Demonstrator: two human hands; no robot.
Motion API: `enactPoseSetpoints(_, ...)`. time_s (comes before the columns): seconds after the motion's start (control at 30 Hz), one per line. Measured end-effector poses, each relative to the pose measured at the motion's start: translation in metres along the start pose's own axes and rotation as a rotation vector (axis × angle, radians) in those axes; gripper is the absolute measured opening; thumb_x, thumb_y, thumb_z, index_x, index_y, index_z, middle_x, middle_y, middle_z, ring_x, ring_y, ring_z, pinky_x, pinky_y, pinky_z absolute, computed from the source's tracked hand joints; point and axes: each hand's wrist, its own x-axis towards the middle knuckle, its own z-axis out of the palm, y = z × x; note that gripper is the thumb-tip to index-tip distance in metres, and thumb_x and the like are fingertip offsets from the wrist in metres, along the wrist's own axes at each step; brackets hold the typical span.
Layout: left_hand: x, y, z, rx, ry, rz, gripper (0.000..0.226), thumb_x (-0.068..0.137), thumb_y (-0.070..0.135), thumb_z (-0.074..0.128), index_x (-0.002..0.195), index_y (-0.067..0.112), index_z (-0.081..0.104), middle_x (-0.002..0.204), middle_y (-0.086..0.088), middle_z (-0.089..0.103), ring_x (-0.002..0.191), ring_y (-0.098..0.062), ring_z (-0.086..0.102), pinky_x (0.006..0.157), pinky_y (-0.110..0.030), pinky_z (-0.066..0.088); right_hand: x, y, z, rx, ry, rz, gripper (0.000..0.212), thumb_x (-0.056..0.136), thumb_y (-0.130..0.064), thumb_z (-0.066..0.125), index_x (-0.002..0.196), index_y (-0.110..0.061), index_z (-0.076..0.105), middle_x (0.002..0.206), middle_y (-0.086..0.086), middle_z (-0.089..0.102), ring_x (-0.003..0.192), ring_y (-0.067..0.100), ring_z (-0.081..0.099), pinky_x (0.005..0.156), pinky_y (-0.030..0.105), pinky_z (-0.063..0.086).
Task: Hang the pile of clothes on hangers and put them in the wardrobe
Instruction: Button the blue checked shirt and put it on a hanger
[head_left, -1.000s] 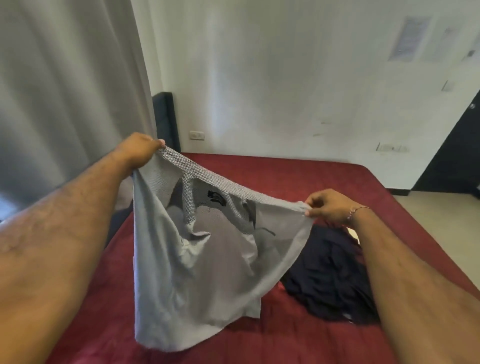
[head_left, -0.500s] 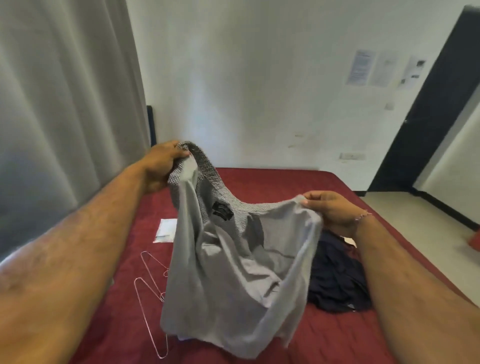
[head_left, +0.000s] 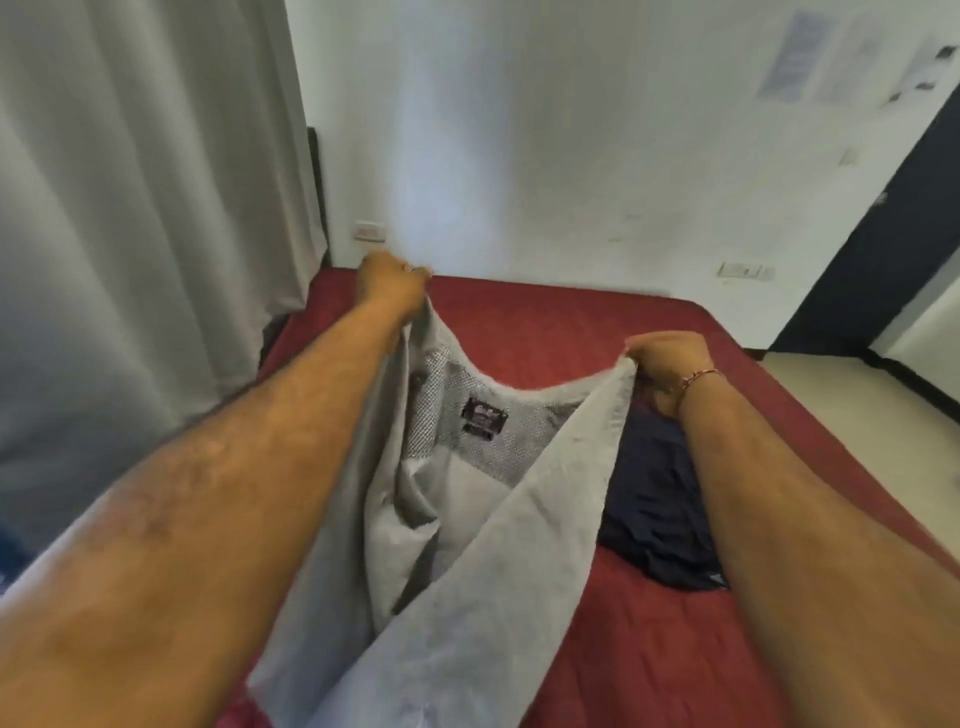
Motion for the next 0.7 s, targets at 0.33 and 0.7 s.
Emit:
enactPoseSetpoints(0.33, -0.141, -0.394, 0.247, 0.292, -0.167, 0.441, 0.007, 0.096, 0.020, 0.057, 0.101, 0.019, 0.053, 0.095, -0.008, 0.066, 0.089, -0.038, 0.063, 0.070, -0.043, 0.046, -0.012, 0.500, 0.111, 0.096, 0.126, -0.124, 0.031, 0.079, 0.010, 0.068, 0.088, -0.019, 0.067, 0.067, -0.005, 0.063, 0.060, 0.009, 0.054, 0.065, 0.030, 0.047)
enactPoseSetpoints(0.7, -0.181, -0.563, 0.318, 0.040, -0.260, 0.541, 0.043, 0.076, 0.005, 0.048, 0.110, 0.016, 0.072, 0.104, 0.004, 0.076, 0.096, -0.012, 0.068, 0.092, -0.027, 0.052, 0.005, 0.650, 0.127, 0.182, -0.008, -0.413, 0.030, 0.090, 0.009, 0.068, 0.081, -0.020, 0.068, 0.065, -0.020, 0.068, 0.061, -0.007, 0.056, 0.064, 0.012, 0.048)
